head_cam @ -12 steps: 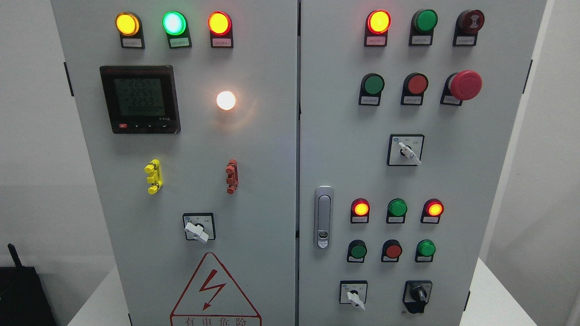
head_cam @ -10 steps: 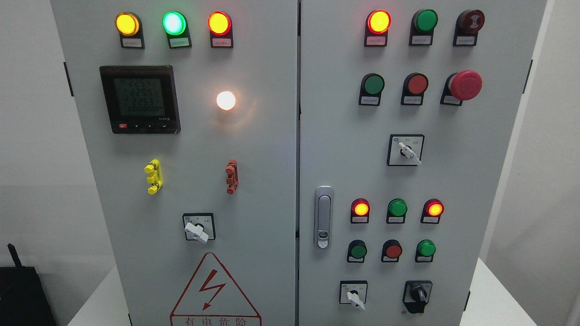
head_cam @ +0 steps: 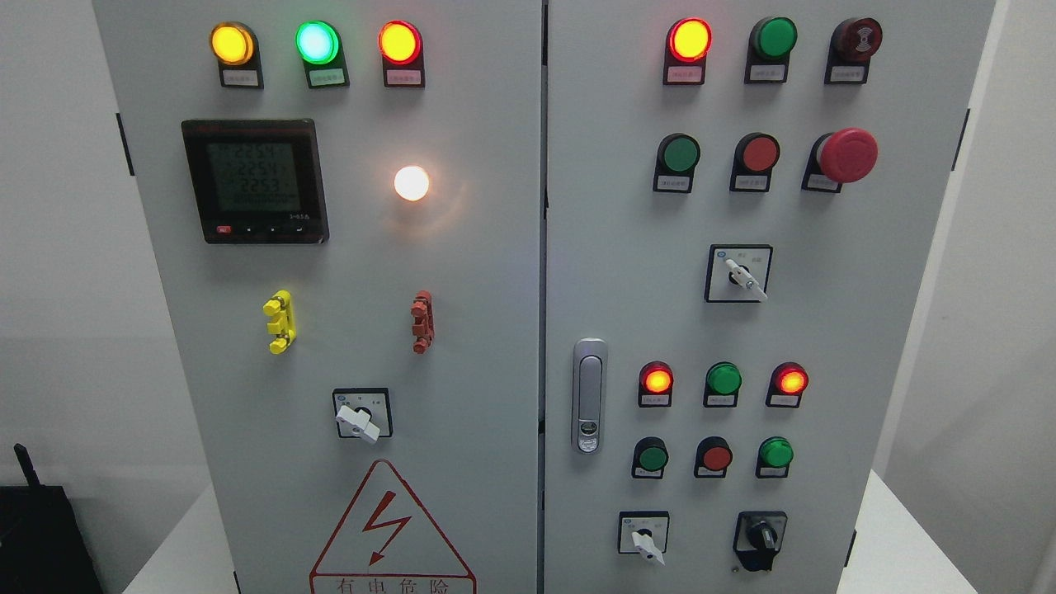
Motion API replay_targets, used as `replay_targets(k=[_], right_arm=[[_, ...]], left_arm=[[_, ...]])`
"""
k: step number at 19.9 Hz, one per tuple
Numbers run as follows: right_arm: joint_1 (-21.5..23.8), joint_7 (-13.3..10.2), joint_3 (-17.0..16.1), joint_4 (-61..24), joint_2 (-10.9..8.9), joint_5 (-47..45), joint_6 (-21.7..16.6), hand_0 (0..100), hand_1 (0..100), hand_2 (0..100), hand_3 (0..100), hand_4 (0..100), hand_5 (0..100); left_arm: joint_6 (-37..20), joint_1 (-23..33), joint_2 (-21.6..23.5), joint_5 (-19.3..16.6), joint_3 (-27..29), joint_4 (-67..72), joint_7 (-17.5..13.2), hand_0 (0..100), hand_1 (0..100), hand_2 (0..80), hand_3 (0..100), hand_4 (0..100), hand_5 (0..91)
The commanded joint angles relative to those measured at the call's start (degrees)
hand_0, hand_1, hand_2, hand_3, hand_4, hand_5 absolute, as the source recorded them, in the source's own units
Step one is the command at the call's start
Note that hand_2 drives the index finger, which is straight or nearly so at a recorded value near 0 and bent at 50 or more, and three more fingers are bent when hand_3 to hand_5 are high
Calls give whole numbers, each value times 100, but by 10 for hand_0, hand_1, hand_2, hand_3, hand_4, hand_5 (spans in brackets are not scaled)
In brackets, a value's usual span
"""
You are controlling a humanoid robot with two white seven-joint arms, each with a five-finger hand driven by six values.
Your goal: Trip black knob to open circuit
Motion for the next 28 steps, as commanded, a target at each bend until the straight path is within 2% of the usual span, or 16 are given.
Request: replay_targets(k=[1,12,20,28], right_arm=[[3,162,15,45,29,17,21,0,69,0,0,0,0],[3,136,59,45,29,34,3,0,72,0,0,0,0],[64,101,68,-341,-15,43,12,0,74,0,0,0,0],[433,-224,77,-1421,-15,26,-32,0,68,0,0,0,0]], left_arm=[[-2,-14,0,14,7,-1,1,120,389,0,0,0,0],[-11,-23,-9,14,7,-1,1,120,389,0,0,0,0],[-11,-23,-9,14,7,-1,1,120,389,0,0,0,0],[-11,-23,-9,14,7,-1,1,120,389,0,0,0,0]])
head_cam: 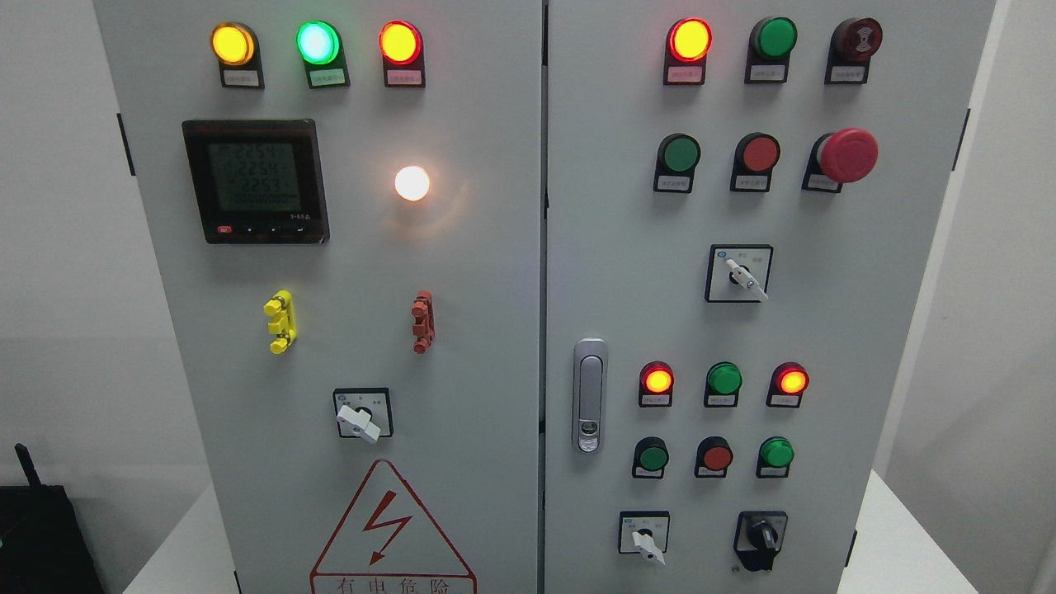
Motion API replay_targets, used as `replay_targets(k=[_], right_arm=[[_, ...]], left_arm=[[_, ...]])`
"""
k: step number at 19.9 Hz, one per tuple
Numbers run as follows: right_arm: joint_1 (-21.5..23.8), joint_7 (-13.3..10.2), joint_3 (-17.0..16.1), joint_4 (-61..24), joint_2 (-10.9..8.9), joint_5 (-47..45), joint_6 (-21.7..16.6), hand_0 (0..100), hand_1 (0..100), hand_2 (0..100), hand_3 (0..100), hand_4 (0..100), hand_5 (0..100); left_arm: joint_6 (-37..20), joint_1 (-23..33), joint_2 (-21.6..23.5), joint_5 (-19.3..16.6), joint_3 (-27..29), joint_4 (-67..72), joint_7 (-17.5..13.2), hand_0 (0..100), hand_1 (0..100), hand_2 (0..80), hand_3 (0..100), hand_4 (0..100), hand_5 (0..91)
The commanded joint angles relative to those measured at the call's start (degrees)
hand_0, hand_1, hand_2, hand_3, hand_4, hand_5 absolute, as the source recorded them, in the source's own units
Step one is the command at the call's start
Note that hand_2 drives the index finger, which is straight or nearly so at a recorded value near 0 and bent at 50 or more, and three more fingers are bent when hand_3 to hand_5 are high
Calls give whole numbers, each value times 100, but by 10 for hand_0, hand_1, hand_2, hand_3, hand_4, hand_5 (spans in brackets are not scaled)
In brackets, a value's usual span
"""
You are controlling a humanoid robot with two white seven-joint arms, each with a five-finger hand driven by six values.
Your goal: Trip black knob to open circuit
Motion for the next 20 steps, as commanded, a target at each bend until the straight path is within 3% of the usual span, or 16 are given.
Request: replay_targets(k=[1,4,6,8,12,15,20], right_arm=[[94,-124,38,-343,9,0,-109,0,65,0,0,0,0],[121,-404,29,-572,9,-27,-372,0,65,0,72,0,0],[121,-633,38,-712,0,-36,-452,0,66,0,204,100,0],[147,-756,38,-923,0,-36,-461,0,69,0,410,275,0],[296,-889,38,-1477,0,-44,-469,0,77,0,637,434,171],[341,-950,82,-1653,0,-53,-828,0,82,0,712,489,253],[349,-1100,152,-1942,-53,-62,-1436,0,77,0,752,539,310]], left_arm=[[-2,-14,-9,14,7,-1,1,120,389,0,0,0,0],[-11,-23,-9,14,7,-1,1,120,389,0,0,0,0],[-11,-23,-9,14,7,-1,1,120,389,0,0,0,0],[-11,-23,-9,14,7,-1,1,120,389,0,0,0,0],[-11,-14,-9,14,7,-1,1,120,389,0,0,0,0],[-11,-23,-9,14,7,-1,1,120,389,0,0,0,0],[-2,-14,-9,14,7,-1,1,120,389,0,0,0,0]])
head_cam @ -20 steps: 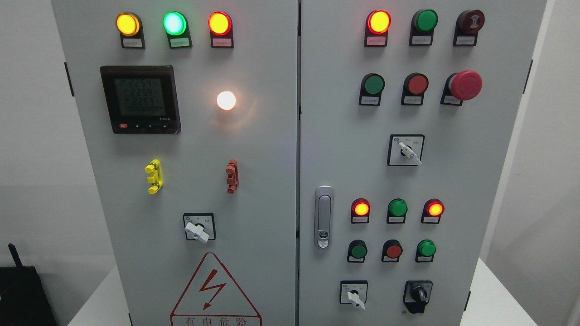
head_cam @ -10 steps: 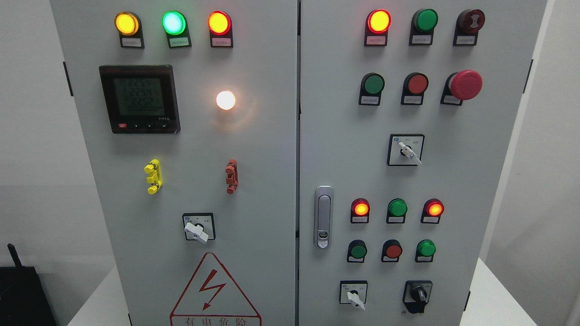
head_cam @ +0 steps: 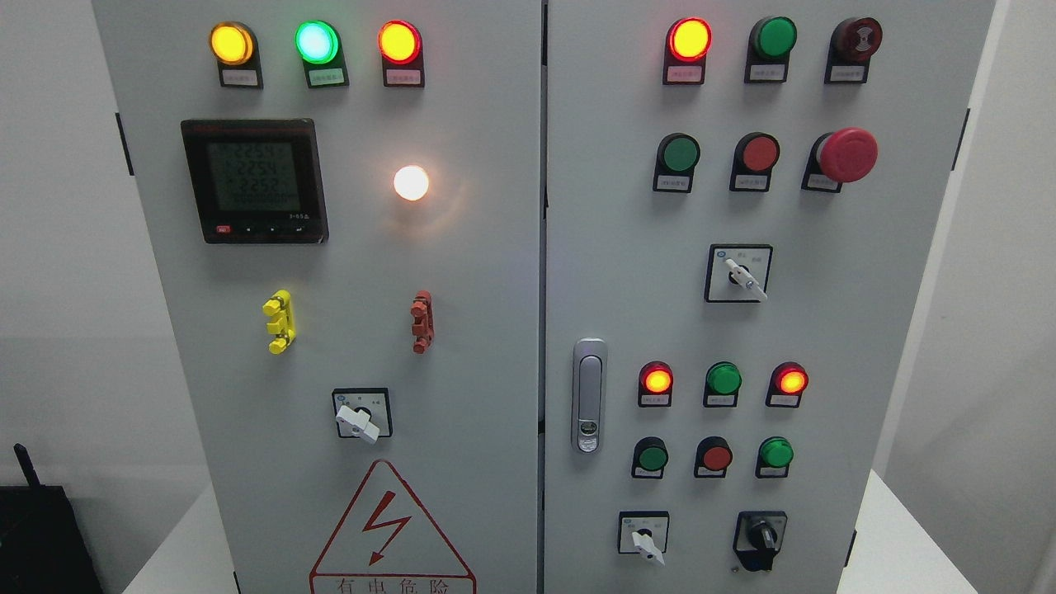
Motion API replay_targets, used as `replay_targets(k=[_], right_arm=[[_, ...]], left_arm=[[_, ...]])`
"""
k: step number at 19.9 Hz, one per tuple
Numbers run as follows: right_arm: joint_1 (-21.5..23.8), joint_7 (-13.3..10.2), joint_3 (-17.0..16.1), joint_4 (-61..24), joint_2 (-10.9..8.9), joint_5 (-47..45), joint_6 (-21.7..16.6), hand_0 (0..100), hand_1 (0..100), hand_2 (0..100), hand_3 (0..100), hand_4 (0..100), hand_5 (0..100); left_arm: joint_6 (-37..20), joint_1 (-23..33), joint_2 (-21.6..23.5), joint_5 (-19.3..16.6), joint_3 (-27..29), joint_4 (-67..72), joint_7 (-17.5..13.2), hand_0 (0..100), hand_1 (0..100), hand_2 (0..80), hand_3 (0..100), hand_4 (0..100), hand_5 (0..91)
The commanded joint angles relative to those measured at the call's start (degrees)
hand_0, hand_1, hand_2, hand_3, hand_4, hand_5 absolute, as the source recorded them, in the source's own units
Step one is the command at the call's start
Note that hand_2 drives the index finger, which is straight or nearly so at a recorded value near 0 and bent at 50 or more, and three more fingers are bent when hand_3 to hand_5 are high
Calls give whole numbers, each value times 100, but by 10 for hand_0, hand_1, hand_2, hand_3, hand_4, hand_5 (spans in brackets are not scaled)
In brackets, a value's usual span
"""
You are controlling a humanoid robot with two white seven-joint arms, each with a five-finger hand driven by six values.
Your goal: Trip black knob to open circuit
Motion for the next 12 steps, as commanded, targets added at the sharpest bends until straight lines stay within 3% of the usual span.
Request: replay_targets(k=[1,4,12], right_arm=[[35,-43,25,-341,-33,-19,-125,0,63,0,762,547,329],[70,-61,8,-728,-33,-28,-265,0,2,0,802,580,370],[114,-491,17,-1879,-33,-37,-661,0,0,0,918,694,547]], left_arm=[[-11,-23,-9,14,7,-1,1,120,389,0,0,0,0],[-11,-23,-9,14,7,-1,1,120,389,0,0,0,0],[-2,-14,-9,14,7,-1,1,120,389,0,0,0,0]])
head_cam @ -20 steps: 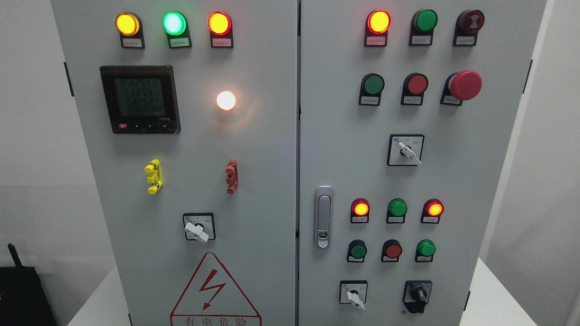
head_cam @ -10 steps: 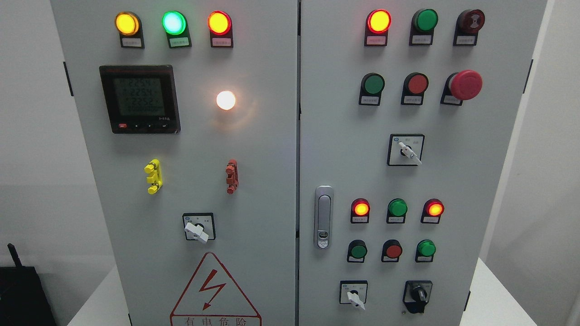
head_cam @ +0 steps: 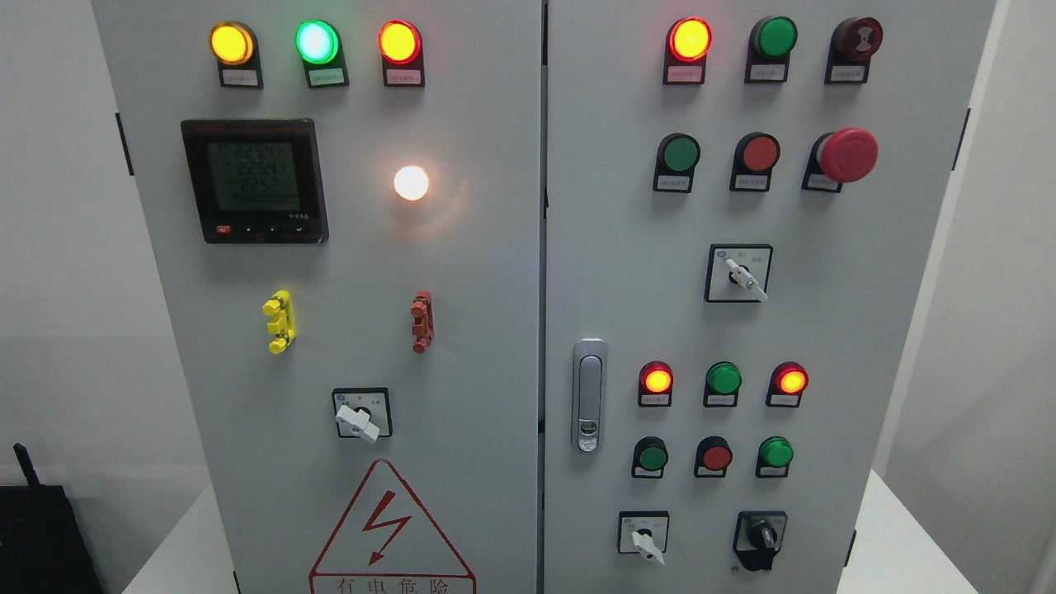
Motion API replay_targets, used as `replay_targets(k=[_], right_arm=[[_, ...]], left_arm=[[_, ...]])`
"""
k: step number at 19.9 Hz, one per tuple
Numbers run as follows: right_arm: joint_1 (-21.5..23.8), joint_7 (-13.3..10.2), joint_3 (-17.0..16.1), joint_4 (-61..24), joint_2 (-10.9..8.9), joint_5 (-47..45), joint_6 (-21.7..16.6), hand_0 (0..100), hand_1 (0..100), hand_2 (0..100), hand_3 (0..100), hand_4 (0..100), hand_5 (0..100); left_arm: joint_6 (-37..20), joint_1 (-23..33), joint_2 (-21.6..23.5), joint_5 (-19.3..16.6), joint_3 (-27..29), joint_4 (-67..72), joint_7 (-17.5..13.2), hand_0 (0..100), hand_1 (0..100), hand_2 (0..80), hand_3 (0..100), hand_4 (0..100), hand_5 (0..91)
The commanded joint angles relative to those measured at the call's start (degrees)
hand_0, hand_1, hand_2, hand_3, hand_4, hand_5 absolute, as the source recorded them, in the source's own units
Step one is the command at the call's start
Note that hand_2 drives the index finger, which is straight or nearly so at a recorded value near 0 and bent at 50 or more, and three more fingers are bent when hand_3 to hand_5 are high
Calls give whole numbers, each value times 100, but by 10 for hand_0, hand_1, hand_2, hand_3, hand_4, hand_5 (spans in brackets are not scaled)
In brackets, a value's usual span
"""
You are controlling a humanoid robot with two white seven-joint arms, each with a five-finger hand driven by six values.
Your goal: Trip black knob to open circuit
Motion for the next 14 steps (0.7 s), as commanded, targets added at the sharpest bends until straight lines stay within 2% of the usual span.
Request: replay_targets(k=[1,6,11,14], right_arm=[[8,-68,5,-337,-13,-22,-134,0,0,0,936,717,576],[52,-165,5,-855,-5,-22,-222,0,0,0,999,783,682],[298,-182,23,-1699,31,-22,-222,0,0,0,1000,839,769],[307,-366,75,-2086,39,-22,-222,0,0,0,1000,869,822]], left_arm=[[-11,-23,0,14,7,-1,1,120,389,0,0,0,0],[-2,-23,-9,14,7,-1,1,120,389,0,0,0,0],[-11,-14,-9,14,7,-1,1,120,389,0,0,0,0],[-2,-23,-9,14,7,-1,1,120,389,0,0,0,0]])
